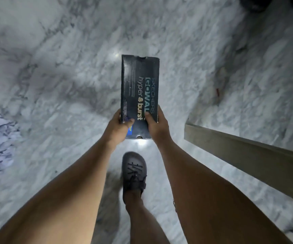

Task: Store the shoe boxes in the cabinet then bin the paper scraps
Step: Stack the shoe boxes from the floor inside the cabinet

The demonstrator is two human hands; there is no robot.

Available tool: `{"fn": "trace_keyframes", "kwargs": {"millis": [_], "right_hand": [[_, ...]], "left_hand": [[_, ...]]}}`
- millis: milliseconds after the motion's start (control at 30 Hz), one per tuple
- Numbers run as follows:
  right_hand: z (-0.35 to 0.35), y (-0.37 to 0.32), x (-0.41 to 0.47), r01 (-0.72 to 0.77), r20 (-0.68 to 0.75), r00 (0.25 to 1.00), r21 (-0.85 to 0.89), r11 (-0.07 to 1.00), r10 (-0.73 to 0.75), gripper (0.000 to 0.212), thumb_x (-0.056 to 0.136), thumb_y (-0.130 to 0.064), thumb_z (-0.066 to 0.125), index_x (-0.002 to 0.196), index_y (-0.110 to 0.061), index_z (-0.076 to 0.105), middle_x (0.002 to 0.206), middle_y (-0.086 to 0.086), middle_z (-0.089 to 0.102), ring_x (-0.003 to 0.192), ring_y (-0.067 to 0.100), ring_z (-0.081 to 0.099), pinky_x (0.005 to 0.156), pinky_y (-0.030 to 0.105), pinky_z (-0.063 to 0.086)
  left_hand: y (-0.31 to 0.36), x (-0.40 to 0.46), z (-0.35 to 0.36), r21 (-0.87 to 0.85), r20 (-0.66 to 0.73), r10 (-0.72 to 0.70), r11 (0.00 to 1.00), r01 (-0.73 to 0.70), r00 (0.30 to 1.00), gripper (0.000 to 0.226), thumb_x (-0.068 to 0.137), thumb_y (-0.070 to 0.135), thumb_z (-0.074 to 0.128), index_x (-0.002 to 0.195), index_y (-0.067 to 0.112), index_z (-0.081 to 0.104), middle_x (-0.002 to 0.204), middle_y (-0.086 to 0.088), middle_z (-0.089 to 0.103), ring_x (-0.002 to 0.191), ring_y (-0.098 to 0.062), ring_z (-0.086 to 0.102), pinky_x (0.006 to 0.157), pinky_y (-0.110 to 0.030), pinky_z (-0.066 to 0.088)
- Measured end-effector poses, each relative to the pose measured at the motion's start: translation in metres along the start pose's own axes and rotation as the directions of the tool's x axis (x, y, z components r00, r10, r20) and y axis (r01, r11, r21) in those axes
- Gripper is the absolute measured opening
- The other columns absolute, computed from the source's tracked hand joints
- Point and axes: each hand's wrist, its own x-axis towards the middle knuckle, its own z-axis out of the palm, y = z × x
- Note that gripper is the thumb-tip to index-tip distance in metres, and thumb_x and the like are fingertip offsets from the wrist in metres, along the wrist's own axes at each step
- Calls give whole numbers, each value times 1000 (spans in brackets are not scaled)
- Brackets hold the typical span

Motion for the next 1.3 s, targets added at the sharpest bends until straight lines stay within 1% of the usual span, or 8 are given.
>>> {"fn": "trace_keyframes", "kwargs": {"millis": [100,167,367,533,733,900,1167,1300], "right_hand": [[1,-29,-65,58,91,995,-103,993,-49,39,97,-33,59,136,-34,58,117,-13,73,110,10,69,99,44,56],[6,-45,-114,87,151,987,-176,981,-60,53,89,-49,58,141,-38,54,122,-12,72,113,13,69,99,47,55],[33,-89,-286,148,325,945,-369,918,-22,81,73,-68,56,150,-46,44,131,-7,70,121,18,66,104,43,53],[83,-131,-471,269,500,866,-430,862,-21,46,90,-45,66,135,-50,58,115,-13,75,105,16,71,91,33,56],[169,-110,-636,399,680,732,-385,832,-36,48,72,-56,72,119,-59,65,104,-14,79,102,19,74,97,45,59],[230,-161,-767,603,744,641,-336,724,-189,15,93,-36,70,109,-37,69,97,-4,77,98,25,74,91,41,59],[338,-265,-833,786,792,517,-289,546,-325,25,96,-35,68,116,-22,71,99,-1,74,97,22,70,81,28,48],[413,-310,-830,804,810,511,-332,493,-287,37,96,-45,66,126,-25,69,111,2,74,108,24,68,95,32,50]], "left_hand": [[-3,-74,-21,-115,-73,-14,993,6,997,34,96,17,66,126,29,56,114,2,70,96,-13,67,85,-37,53],[-8,-135,-40,-184,-124,-41,983,18,991,29,97,13,66,119,28,55,100,9,66,84,-3,61,74,-30,51],[-57,-341,-112,-305,-287,-28,950,-63,957,17,93,21,72,104,28,61,98,3,72,85,-9,69,66,-25,55],[-121,-531,-182,-460,-426,-70,876,-149,902,49,81,35,80,122,16,61,114,-2,73,99,-16,72,90,-46,59],[-218,-703,-255,-548,-567,-146,802,-239,810,25,82,36,77,101,36,59,105,12,73,97,-11,71,91,-49,59],[-238,-792,-329,-517,-670,-156,800,-305,726,27,79,38,78,101,32,62,100,-1,76,87,-23,73,77,-45,61],[-203,-829,-446,-567,-716,-130,681,-464,686,39,92,31,74,124,31,52,106,1,65,96,-21,65,87,-49,61],[-184,-808,-521,-609,-710,-158,627,-485,687,43,92,32,73,128,26,49,106,3,62,94,-17,62,88,-50,61]]}}
